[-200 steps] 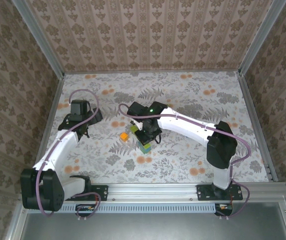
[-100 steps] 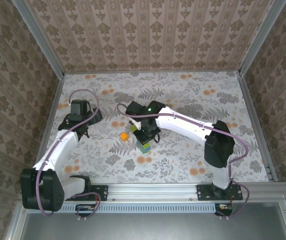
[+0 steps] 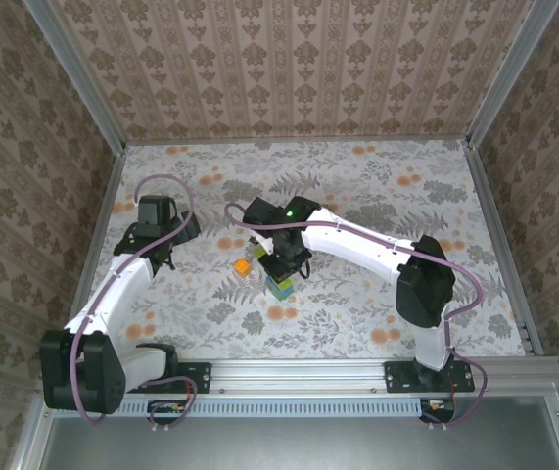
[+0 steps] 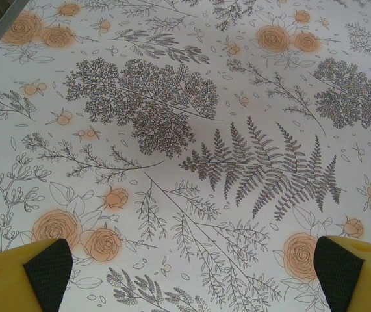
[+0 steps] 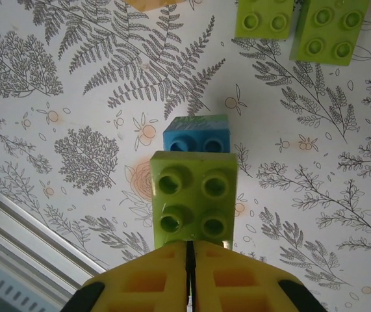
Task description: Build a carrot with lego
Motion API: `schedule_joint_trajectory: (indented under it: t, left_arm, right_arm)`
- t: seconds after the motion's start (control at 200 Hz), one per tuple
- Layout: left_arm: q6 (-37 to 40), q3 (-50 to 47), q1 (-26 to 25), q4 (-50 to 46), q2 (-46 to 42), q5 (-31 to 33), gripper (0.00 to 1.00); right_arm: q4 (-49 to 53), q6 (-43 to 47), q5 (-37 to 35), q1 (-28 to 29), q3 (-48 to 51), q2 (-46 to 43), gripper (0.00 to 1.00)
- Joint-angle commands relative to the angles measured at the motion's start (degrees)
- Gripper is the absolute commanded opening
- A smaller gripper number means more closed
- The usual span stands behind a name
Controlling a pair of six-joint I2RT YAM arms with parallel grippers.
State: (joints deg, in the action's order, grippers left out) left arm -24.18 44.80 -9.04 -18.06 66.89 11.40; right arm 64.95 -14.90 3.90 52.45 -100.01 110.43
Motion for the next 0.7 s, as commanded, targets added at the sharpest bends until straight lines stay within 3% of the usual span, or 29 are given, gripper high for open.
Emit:
schedule_joint_trajectory:
  t: [0.0, 0.155, 0.395, 0.695]
  left_arm:
    - [1.25, 1.80, -0.53, -1.89, 0.69, 0.84, 0.98]
    - [1.29, 1.89, -0.54, -1.89, 0.69, 0.91, 0.99]
    - [1.28, 1.91, -0.53, -1.95, 0.69, 0.87, 0.99]
    - [1.36, 1.95, -0.63, -2.10, 0.61, 1.00, 0.98]
  right_arm:
    - [0.79, 0.66, -0.09, 0.39, -2.22, -1.48, 0.15]
    - [1.15, 0.74, -1.15, 0.38, -2.85, -2.42, 0.24]
    - [1.34, 1.90, -1.44, 0.38, -0.73, -3.15, 0.53]
    - [0.18, 5.66, -1.44, 0.79, 1.32, -2.82, 0.63]
